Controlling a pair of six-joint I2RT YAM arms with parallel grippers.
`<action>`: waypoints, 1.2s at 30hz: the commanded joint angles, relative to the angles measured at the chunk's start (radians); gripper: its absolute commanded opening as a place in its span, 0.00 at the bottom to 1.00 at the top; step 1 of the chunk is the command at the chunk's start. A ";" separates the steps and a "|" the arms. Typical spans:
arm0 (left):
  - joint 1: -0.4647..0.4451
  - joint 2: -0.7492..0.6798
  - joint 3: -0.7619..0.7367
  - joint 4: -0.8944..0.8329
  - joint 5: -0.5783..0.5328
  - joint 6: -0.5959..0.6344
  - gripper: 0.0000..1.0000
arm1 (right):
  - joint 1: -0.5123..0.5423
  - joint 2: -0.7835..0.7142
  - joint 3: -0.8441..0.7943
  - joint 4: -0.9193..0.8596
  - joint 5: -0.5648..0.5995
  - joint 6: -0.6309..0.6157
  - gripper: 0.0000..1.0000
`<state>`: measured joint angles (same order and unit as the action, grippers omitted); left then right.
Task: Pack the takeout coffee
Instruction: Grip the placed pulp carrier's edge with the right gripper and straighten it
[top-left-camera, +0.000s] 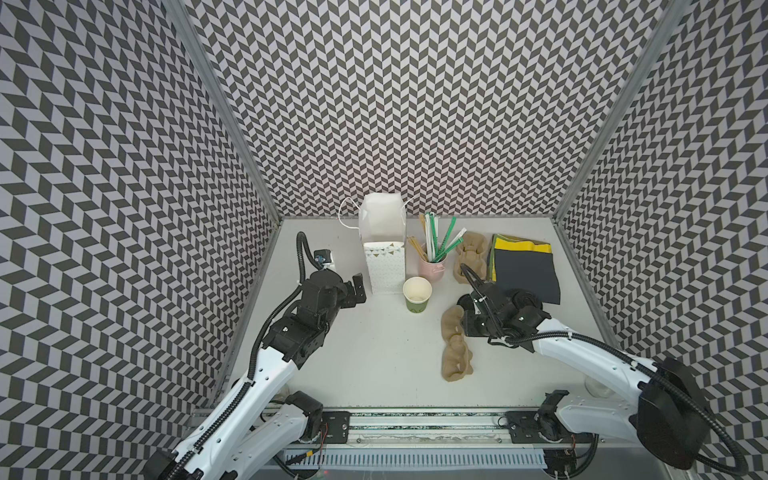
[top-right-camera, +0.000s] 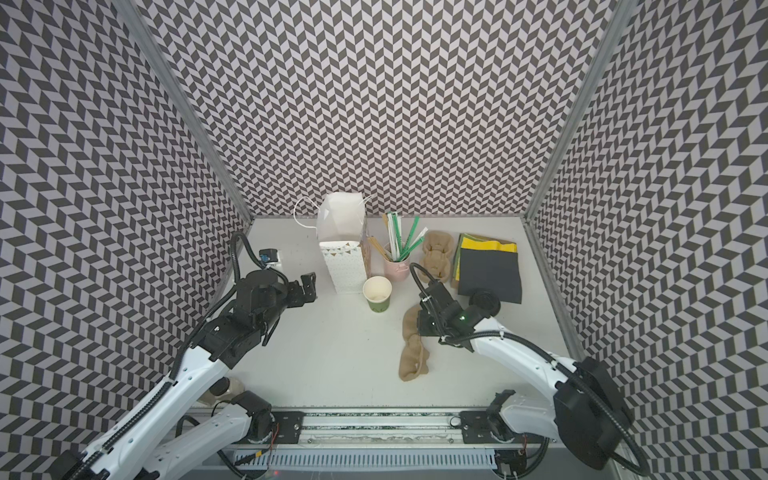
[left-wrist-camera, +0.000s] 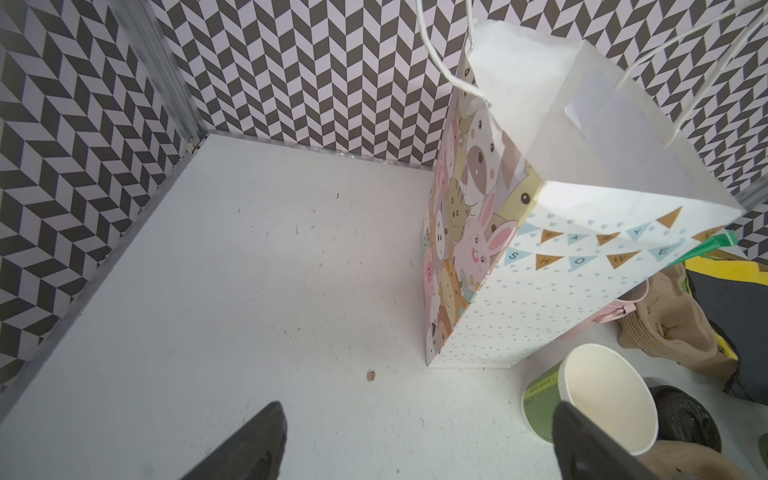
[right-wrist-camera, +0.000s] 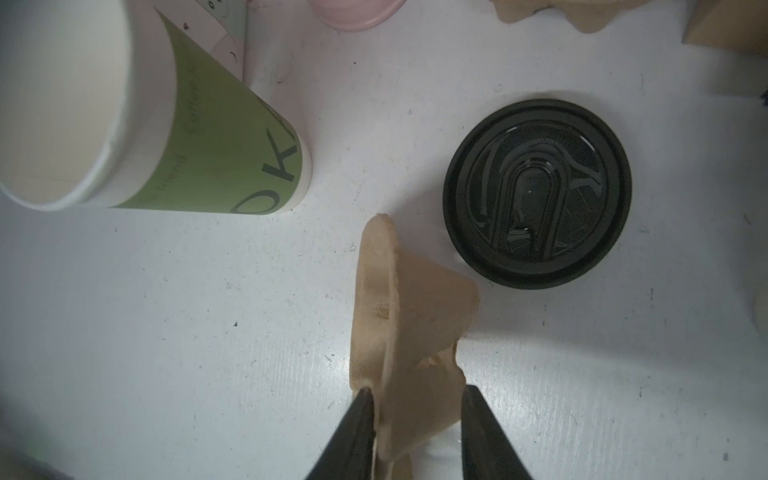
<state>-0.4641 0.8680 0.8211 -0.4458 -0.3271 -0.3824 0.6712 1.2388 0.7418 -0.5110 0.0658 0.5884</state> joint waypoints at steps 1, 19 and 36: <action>0.006 0.003 0.000 -0.010 -0.001 0.008 1.00 | 0.004 0.013 -0.009 0.038 0.064 0.016 0.29; 0.013 0.008 0.001 -0.011 0.008 0.010 1.00 | -0.131 -0.003 -0.112 0.095 -0.033 -0.028 0.12; 0.016 0.008 0.000 -0.013 0.008 0.010 1.00 | -0.252 0.089 -0.089 0.161 -0.087 -0.089 0.17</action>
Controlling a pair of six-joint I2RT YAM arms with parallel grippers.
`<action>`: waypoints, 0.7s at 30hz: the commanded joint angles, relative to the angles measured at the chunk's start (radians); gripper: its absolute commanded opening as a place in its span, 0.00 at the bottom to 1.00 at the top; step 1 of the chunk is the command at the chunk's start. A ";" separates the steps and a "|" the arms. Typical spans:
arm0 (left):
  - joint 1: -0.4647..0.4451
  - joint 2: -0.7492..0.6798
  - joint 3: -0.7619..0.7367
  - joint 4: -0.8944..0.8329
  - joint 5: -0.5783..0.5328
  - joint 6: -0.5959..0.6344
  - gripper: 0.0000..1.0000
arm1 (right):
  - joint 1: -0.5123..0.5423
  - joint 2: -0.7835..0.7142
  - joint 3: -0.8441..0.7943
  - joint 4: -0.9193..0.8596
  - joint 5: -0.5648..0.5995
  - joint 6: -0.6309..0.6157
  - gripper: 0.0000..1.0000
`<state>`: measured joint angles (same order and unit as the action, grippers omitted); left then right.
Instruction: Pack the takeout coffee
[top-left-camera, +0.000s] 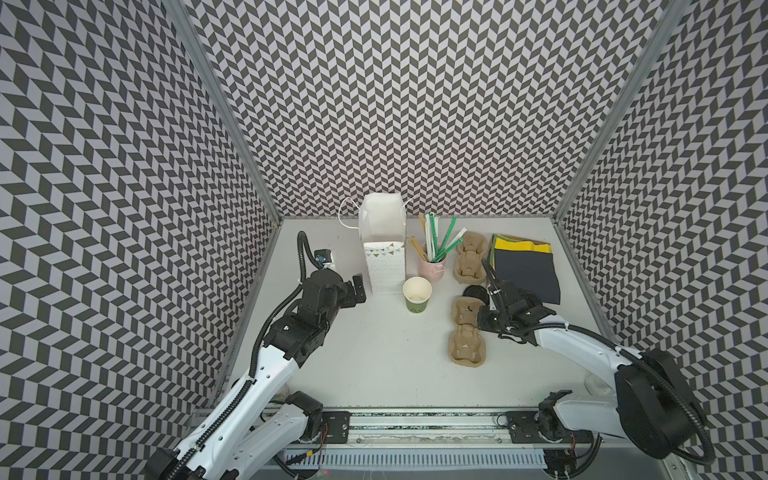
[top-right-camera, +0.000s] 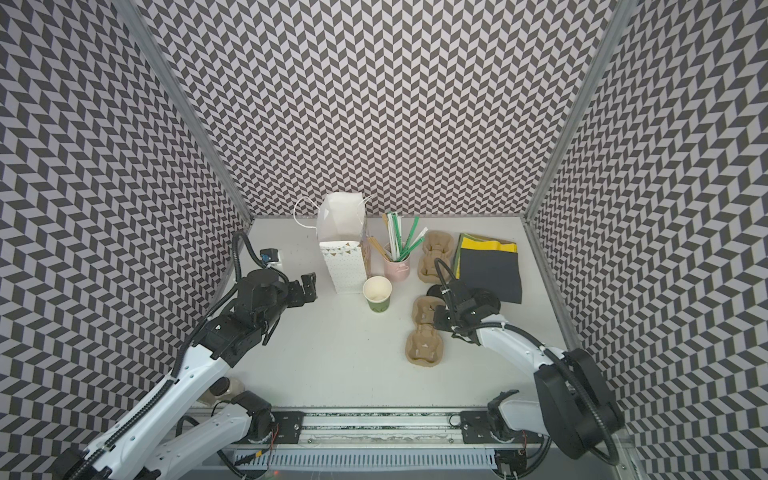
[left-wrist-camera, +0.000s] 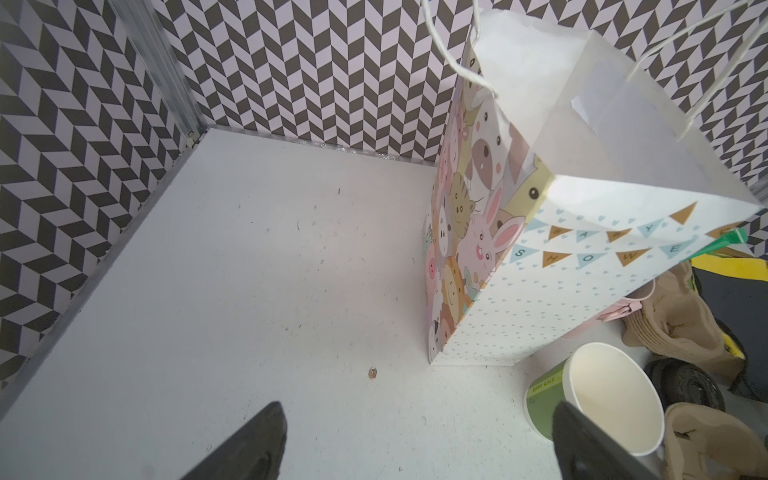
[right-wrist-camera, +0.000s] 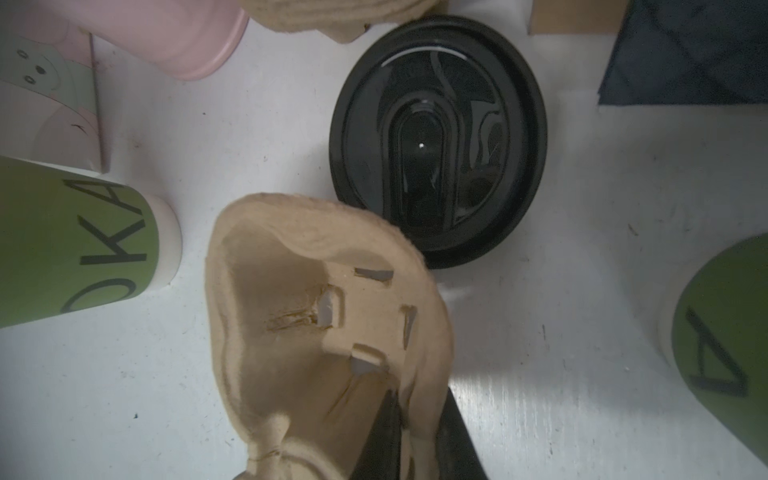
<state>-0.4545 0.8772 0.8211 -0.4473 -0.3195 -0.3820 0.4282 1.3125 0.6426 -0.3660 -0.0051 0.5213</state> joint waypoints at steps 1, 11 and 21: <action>0.007 -0.001 0.000 -0.011 0.000 0.009 1.00 | -0.009 0.007 0.008 0.010 -0.019 -0.023 0.19; 0.027 -0.004 0.018 0.002 0.028 0.003 1.00 | -0.008 -0.115 0.079 -0.091 0.024 -0.022 0.54; 0.110 0.178 0.314 0.007 0.163 -0.038 1.00 | 0.020 -0.239 0.192 -0.175 -0.019 -0.064 0.76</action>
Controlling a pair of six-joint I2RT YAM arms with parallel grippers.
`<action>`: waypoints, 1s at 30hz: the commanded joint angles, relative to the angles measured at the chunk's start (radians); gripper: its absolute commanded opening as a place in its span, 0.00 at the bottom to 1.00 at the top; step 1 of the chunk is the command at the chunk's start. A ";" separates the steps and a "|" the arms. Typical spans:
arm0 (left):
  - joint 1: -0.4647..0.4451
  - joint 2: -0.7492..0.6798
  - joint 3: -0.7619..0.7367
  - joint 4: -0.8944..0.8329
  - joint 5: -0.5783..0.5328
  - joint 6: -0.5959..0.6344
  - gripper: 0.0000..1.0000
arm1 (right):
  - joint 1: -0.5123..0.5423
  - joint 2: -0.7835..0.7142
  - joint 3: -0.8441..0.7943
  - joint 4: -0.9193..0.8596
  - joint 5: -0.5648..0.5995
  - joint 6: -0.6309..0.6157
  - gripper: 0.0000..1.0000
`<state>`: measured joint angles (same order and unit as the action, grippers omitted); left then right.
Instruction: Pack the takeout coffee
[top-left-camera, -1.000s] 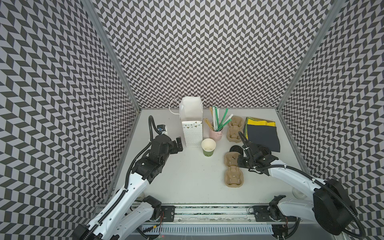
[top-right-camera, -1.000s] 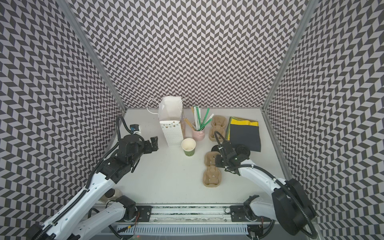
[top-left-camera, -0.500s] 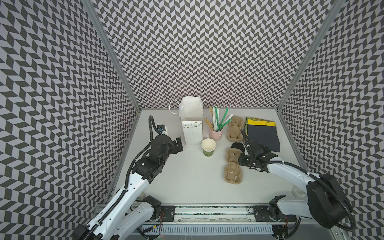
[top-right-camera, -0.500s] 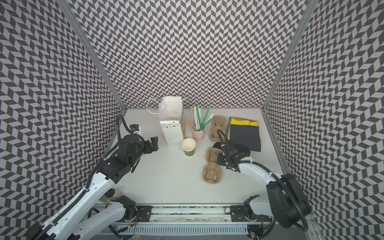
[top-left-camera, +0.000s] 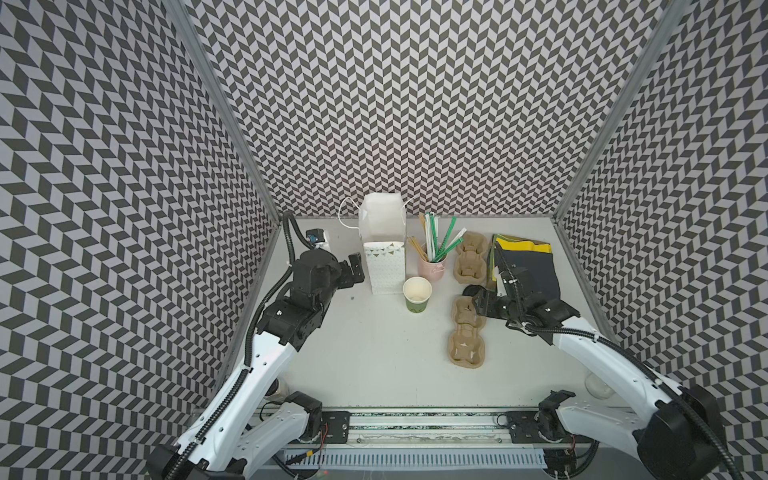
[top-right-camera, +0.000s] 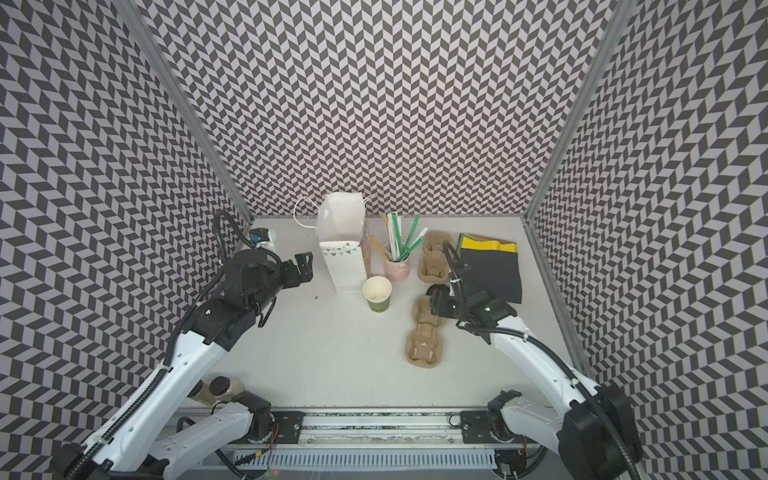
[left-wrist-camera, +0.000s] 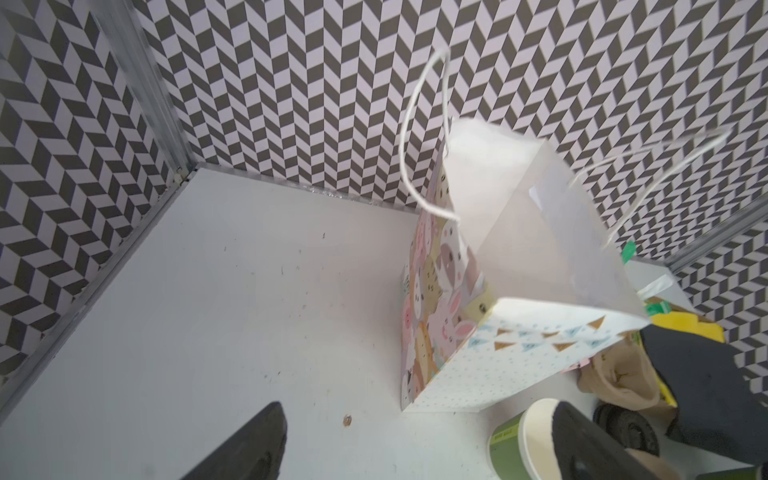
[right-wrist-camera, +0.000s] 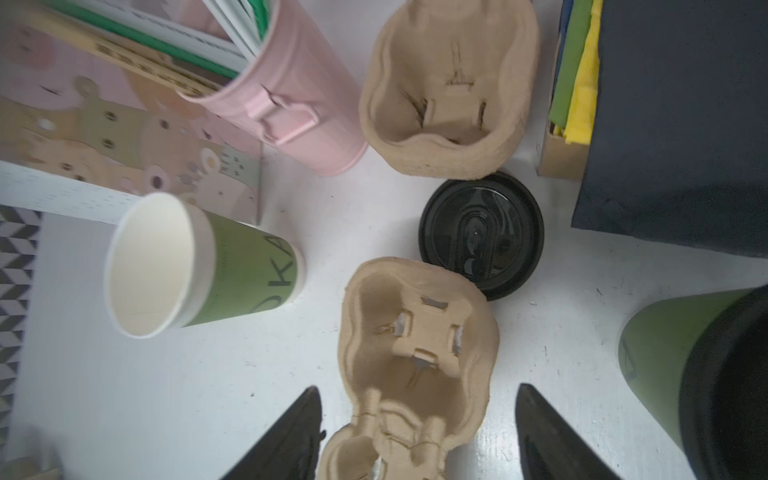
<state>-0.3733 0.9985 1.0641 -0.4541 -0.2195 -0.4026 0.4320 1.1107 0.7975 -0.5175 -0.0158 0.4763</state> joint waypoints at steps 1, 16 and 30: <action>0.041 0.091 0.104 0.010 0.074 -0.016 1.00 | 0.025 -0.041 0.046 -0.031 -0.007 -0.022 0.76; 0.128 0.594 0.580 -0.208 0.168 0.001 0.90 | 0.078 -0.118 0.078 -0.089 0.003 -0.031 0.79; 0.132 0.660 0.590 -0.209 0.119 -0.008 0.64 | 0.081 -0.123 0.059 -0.069 -0.027 -0.039 0.80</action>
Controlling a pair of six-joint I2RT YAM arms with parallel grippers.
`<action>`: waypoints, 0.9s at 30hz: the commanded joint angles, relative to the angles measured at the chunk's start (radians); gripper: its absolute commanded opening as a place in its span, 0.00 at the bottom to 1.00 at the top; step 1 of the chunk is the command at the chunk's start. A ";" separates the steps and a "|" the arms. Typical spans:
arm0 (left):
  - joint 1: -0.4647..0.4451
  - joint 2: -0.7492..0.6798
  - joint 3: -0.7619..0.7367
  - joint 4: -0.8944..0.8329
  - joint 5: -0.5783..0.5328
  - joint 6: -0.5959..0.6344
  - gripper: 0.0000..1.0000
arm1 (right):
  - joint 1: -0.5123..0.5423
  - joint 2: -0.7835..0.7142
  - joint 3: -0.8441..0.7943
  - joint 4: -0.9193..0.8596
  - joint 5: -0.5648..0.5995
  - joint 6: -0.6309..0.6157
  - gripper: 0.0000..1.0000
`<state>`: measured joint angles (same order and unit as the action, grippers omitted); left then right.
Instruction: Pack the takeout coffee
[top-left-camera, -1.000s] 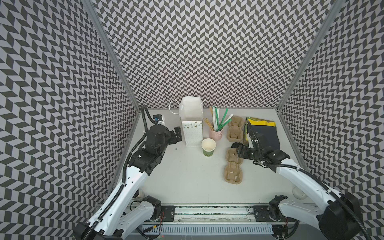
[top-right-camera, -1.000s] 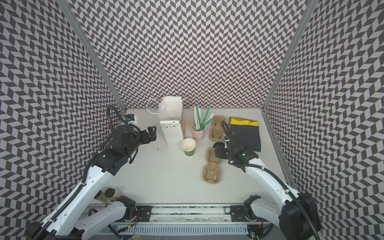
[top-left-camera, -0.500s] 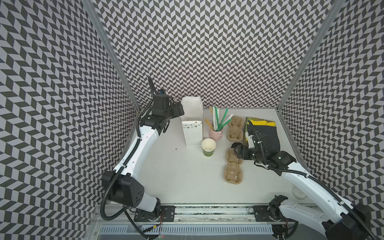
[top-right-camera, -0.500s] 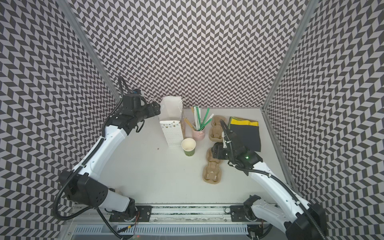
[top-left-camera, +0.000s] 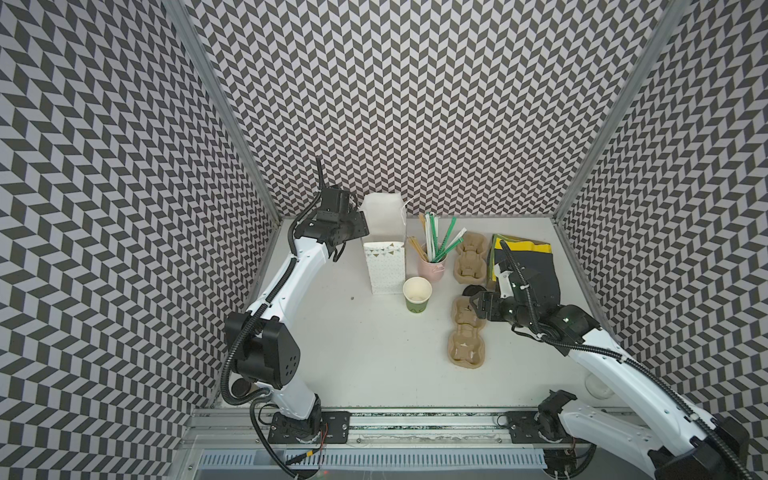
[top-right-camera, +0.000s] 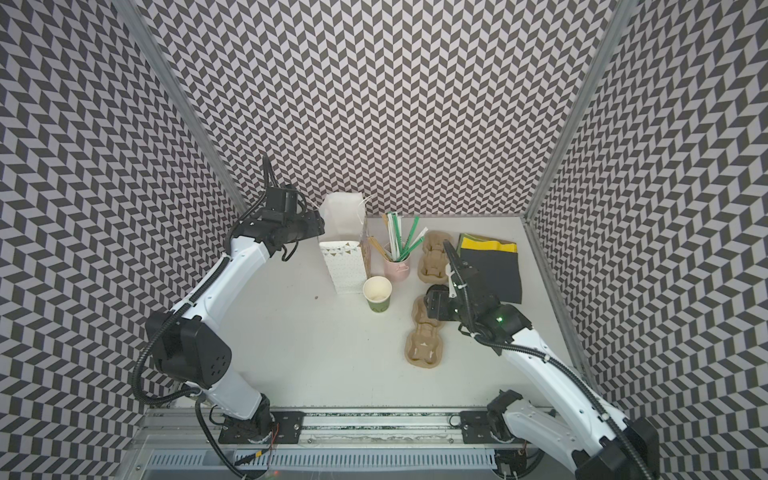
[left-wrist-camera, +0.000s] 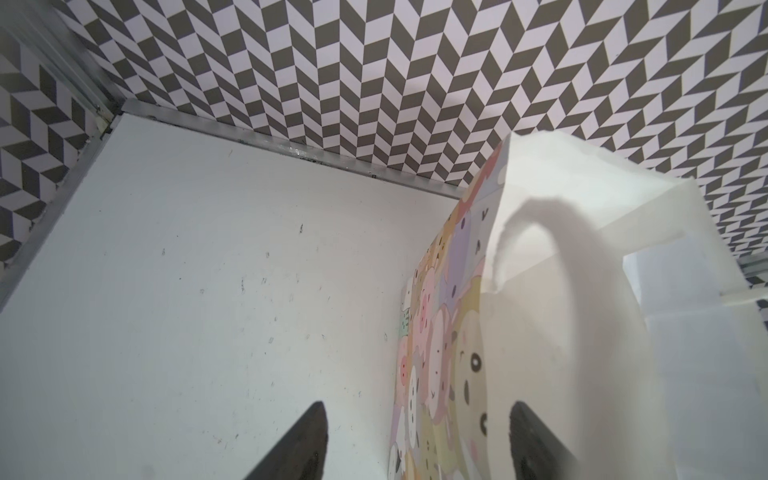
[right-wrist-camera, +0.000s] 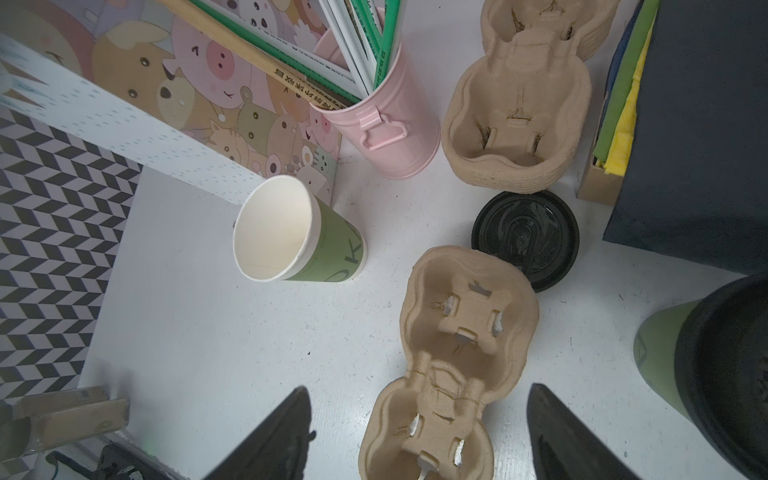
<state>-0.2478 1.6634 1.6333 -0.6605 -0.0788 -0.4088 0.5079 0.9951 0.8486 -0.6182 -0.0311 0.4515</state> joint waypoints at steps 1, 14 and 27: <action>0.007 -0.005 0.020 0.001 -0.022 -0.005 0.62 | 0.007 -0.009 0.005 0.032 -0.013 -0.013 0.80; 0.007 0.015 0.036 0.020 -0.007 -0.025 0.24 | 0.026 -0.018 -0.029 0.046 -0.026 0.004 0.80; 0.008 -0.041 0.022 0.013 0.022 -0.051 0.00 | 0.072 0.002 -0.037 0.044 -0.017 0.014 0.80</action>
<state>-0.2470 1.6630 1.6421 -0.6456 -0.0696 -0.4461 0.5663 0.9955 0.8196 -0.6014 -0.0570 0.4606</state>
